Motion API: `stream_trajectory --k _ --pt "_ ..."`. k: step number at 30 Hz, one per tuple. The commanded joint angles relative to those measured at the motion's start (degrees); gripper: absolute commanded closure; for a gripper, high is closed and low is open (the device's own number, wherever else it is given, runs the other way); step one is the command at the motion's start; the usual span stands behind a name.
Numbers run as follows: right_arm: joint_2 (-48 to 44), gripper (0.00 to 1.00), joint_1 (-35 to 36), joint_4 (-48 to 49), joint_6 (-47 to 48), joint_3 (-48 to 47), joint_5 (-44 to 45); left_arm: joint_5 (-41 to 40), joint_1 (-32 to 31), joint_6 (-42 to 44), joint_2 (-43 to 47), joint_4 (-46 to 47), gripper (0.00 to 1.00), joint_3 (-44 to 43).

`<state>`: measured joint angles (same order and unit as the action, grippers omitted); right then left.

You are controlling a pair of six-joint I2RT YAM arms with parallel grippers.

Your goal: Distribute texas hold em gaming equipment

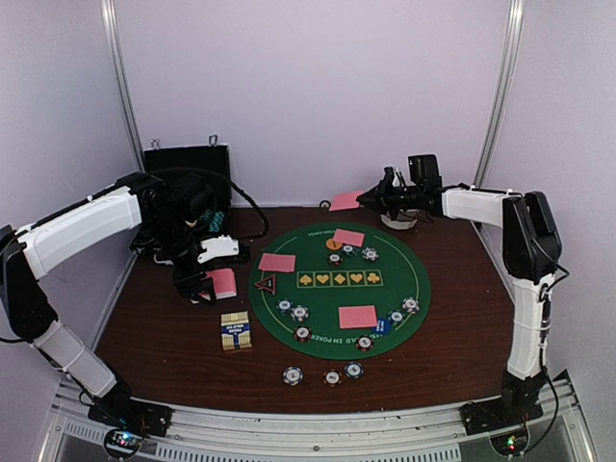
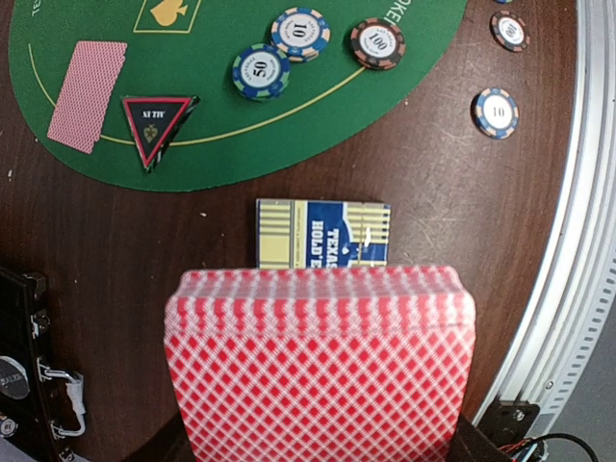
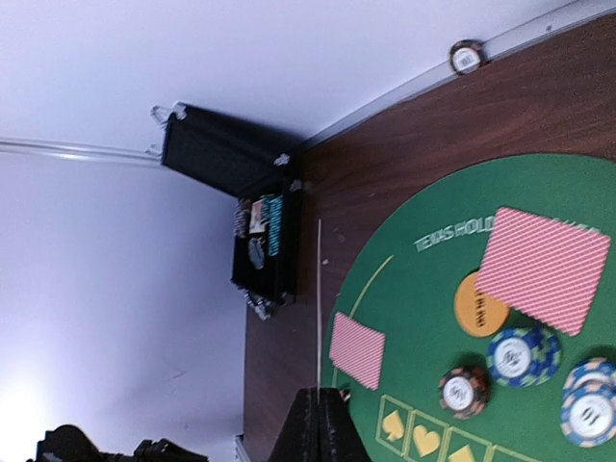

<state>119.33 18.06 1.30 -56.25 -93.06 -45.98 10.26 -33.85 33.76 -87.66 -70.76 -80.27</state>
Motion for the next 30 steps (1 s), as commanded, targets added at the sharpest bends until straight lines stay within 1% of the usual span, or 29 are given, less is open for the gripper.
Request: stream_trajectory --k 1,6,8,20,21,24,27,28,30 --pt "7.3 1.00 -1.8 -8.6 6.3 -5.3 4.6 0.6 0.1 0.5 1.1 0.0 1.00 -0.9" --pt "11.7 1.00 -2.3 -8.9 7.0 -9.2 6.5 0.7 0.1 0.5 1.0 -0.1 1.00 -0.8" --pt "12.6 1.00 -2.2 -10.5 8.5 -10.5 7.7 0.8 0.1 0.5 1.0 -0.1 1.00 -0.8" --pt "14.6 1.00 -2.2 -15.7 13.5 -12.7 12.7 1.4 0.1 0.5 0.7 -0.1 1.00 -0.7" --pt "14.5 0.98 -2.2 -16.2 13.8 -12.7 12.9 1.5 0.1 0.5 0.7 -0.1 1.00 -0.8" --pt "13.3 0.77 -2.2 -18.4 15.5 -12.7 14.3 1.4 0.1 0.5 0.7 -0.2 1.00 -0.8" --pt "10.9 0.63 -1.8 -20.0 17.4 -11.8 15.9 1.6 0.1 0.4 0.7 -0.3 1.00 -0.6" --pt "9.7 0.57 -1.6 -20.6 18.3 -11.6 16.6 1.5 0.1 0.4 0.8 -0.2 1.00 -0.5" --pt "7.7 0.40 -1.0 -22.0 19.8 -11.6 17.5 1.5 0.1 0.4 0.8 -0.2 1.00 -0.4"
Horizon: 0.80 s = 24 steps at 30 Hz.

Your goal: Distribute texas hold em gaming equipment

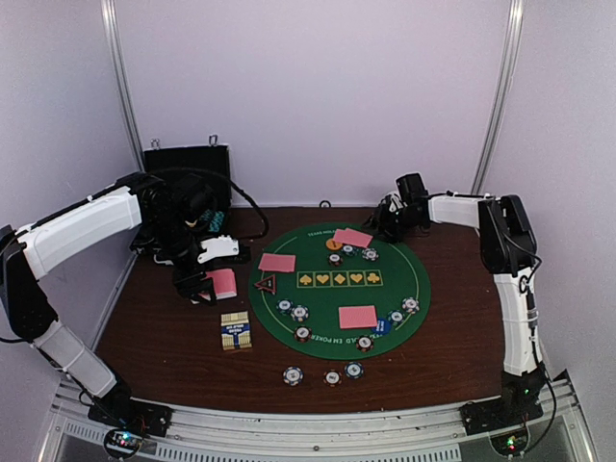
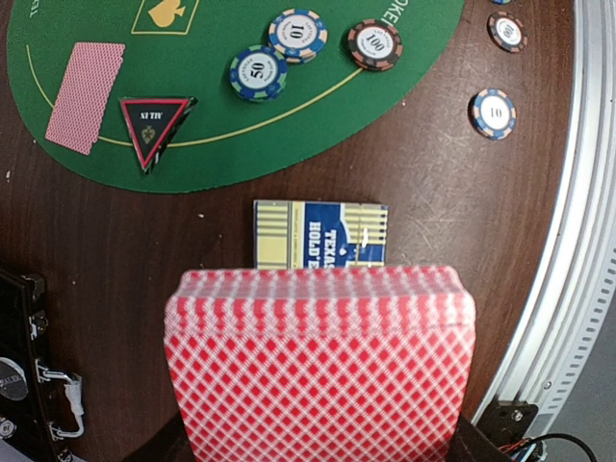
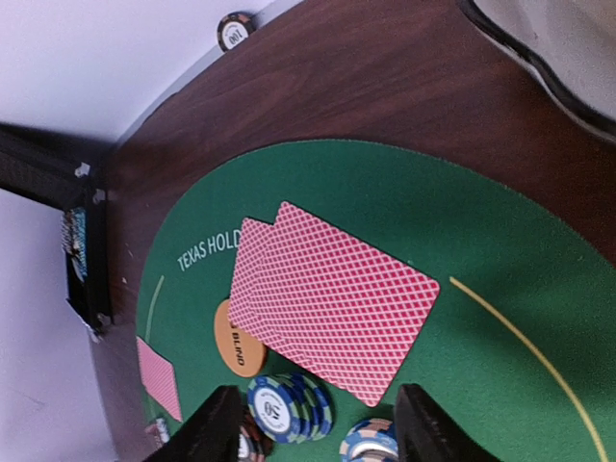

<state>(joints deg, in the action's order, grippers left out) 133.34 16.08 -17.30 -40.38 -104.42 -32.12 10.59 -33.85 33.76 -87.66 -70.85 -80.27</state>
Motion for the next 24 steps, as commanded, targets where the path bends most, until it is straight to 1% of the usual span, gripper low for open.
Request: stream_trajectory --k 1,4,7,10,14,18,21,24 --pt "-7.4 0.35 1.4 -4.2 4.7 -0.3 4.1 1.1 0.1 0.4 0.8 -0.1 1.00 -0.5" --pt "-10.3 0.26 2.9 -6.9 6.2 -0.3 5.0 1.2 0.1 0.2 0.9 -0.2 1.00 -0.6" --pt "-14.2 0.17 5.4 -6.2 5.7 2.4 4.6 1.0 0.1 0.2 1.1 -0.3 1.00 -0.7" --pt "-18.6 0.15 8.8 -2.3 2.7 7.8 1.8 1.0 0.1 0.0 1.2 -0.3 1.00 -0.8" --pt "-25.6 0.14 14.2 8.4 -5.1 18.4 -3.3 1.5 0.1 -0.4 1.1 -0.3 1.00 -1.1" --pt "-30.5 0.14 19.5 20.9 -13.8 28.8 -6.8 3.0 0.1 -1.3 0.8 -0.3 1.00 -1.3" --pt "-32.6 0.15 24.3 30.2 -19.6 35.3 -7.4 3.0 0.2 -1.7 0.3 -0.3 1.00 -1.7" --pt "-32.7 0.15 28.8 34.6 -22.1 38.4 -6.9 3.7 0.2 -2.1 -0.2 -0.3 1.00 -2.4"
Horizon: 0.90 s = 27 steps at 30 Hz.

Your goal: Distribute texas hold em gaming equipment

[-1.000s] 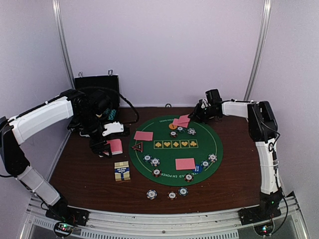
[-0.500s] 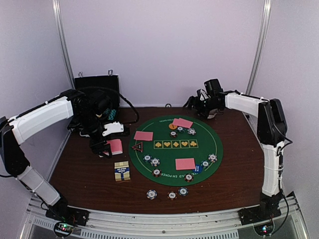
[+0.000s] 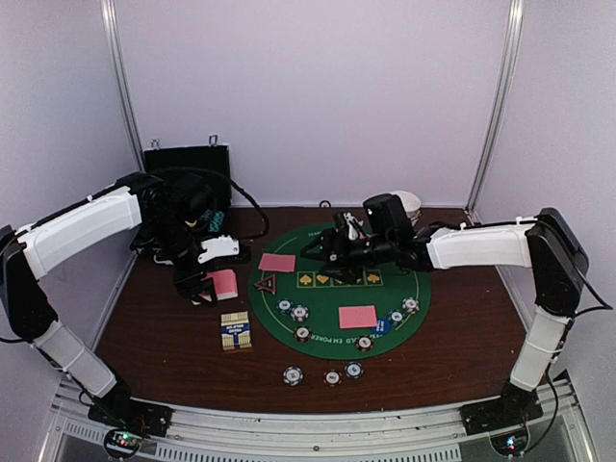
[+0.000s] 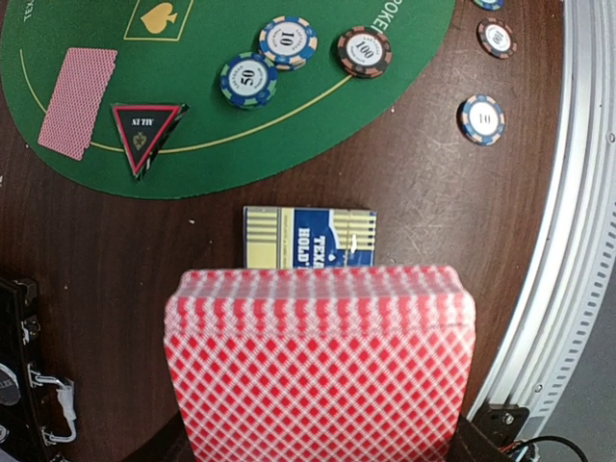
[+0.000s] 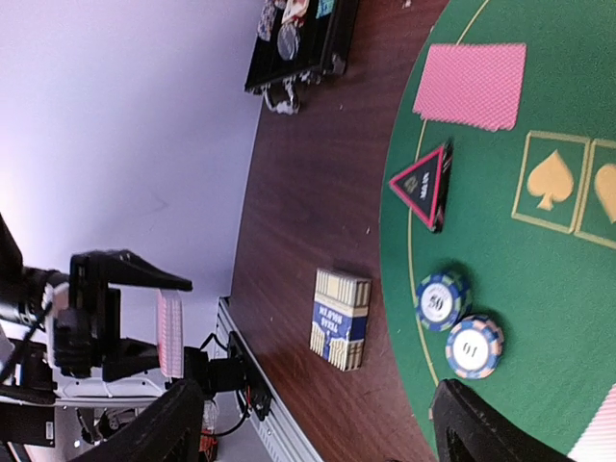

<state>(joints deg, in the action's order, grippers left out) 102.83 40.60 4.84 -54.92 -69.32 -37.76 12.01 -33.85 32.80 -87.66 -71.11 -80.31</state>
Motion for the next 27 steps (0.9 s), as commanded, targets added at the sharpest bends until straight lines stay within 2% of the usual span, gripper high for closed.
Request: stream_trajectory --k 1,5,10,19,27 --pt "-1.9 0.15 5.6 13.8 -8.2 3.6 -1.1 2.3 0.2 -1.2 -0.3 -0.1 1.00 -2.5" --pt "0.3 0.15 9.8 19.1 -10.5 2.6 -0.6 2.4 0.2 -1.4 -0.5 -0.1 1.00 -2.9" --pt "4.0 0.15 12.9 19.9 -10.5 -1.4 -0.6 2.6 0.2 -1.6 -0.8 -0.5 1.00 -3.5" --pt "9.4 0.16 14.3 23.0 -12.4 -5.4 -3.0 2.9 0.2 -1.6 -1.3 -0.8 1.00 -4.4" --pt "14.1 0.17 14.8 31.1 -17.7 -6.9 -5.1 2.9 0.2 -1.6 -1.6 -0.7 1.00 -4.4"
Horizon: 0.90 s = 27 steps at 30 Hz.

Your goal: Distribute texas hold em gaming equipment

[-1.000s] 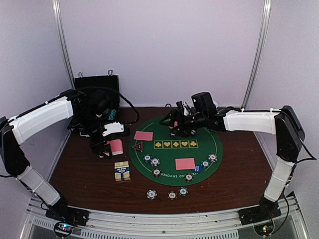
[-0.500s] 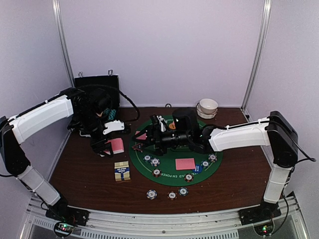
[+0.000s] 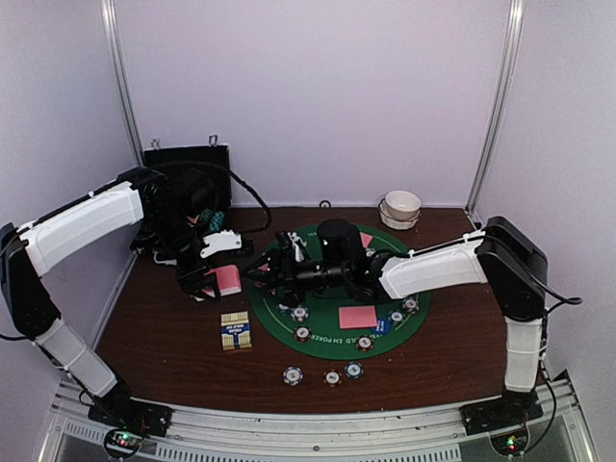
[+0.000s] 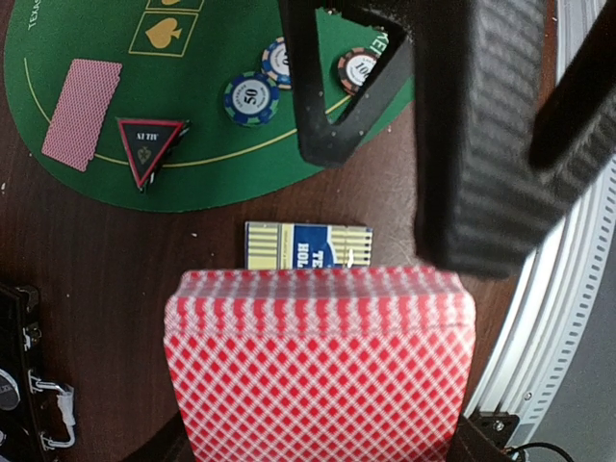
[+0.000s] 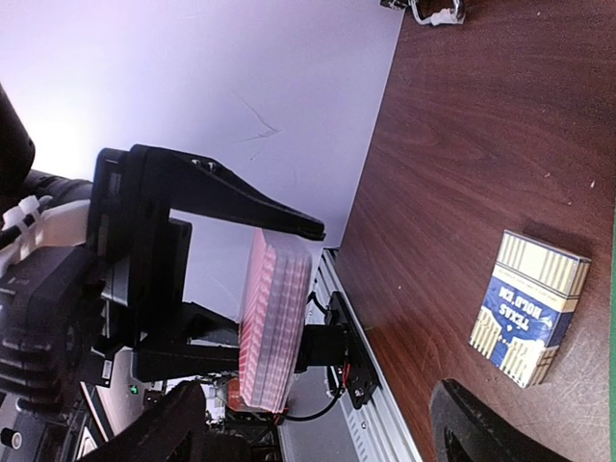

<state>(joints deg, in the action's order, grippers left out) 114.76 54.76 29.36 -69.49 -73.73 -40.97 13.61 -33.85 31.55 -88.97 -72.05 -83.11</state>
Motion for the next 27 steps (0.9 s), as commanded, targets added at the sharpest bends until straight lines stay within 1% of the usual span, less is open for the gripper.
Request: stream_trajectory --k 1,5,11,19,27 --pt "2.7 0.17 0.7 7.5 -3.7 -2.7 -2.1 1.2 0.2 -0.3 -0.4 0.2 1.00 -1.6" --pt "4.5 0.17 0.9 11.6 -6.3 -3.4 -2.5 1.0 0.2 -0.3 -0.1 0.2 1.00 -1.5" --pt "6.9 0.17 1.3 14.2 -8.5 -4.8 -3.4 0.9 0.2 -0.3 0.2 0.2 1.00 -1.1" --pt "9.8 0.19 2.1 11.4 -8.7 -9.2 -4.7 1.1 0.2 -0.3 0.2 0.2 1.00 -1.3" --pt "12.2 0.22 2.6 7.8 -8.1 -13.3 -3.9 1.4 0.2 -0.2 0.6 0.2 1.00 -1.1"
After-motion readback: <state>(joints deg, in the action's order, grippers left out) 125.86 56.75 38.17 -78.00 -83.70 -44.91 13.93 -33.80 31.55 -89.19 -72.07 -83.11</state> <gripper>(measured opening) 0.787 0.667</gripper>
